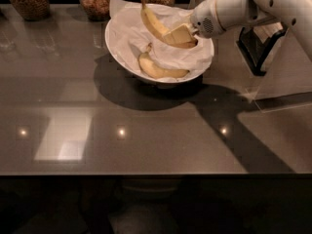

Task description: Pick banana from white bowl

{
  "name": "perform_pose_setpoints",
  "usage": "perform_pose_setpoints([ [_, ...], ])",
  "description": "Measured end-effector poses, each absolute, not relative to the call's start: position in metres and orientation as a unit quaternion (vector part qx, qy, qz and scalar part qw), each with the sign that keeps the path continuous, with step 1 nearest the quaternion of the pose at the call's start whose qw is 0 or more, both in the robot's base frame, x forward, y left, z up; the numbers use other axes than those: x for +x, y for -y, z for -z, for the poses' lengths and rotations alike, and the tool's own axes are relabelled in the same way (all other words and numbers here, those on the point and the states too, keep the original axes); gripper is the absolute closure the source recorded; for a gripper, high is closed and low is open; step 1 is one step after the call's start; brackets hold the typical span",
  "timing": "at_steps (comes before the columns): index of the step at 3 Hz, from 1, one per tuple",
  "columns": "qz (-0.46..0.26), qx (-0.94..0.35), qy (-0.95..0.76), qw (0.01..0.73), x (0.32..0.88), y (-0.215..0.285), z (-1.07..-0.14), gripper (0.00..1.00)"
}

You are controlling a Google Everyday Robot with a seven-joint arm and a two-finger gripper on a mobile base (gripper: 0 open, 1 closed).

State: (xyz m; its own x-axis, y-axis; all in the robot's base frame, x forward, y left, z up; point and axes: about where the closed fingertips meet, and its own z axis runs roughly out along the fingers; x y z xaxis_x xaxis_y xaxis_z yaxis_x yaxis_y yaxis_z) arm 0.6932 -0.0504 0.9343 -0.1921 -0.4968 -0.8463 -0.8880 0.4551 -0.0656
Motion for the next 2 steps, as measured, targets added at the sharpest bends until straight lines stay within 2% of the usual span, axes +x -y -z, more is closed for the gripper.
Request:
perform_pose_setpoints([
  [2, -0.2, -0.517, -0.731, 0.398, 0.642, 0.048, -0.956, 1.0],
])
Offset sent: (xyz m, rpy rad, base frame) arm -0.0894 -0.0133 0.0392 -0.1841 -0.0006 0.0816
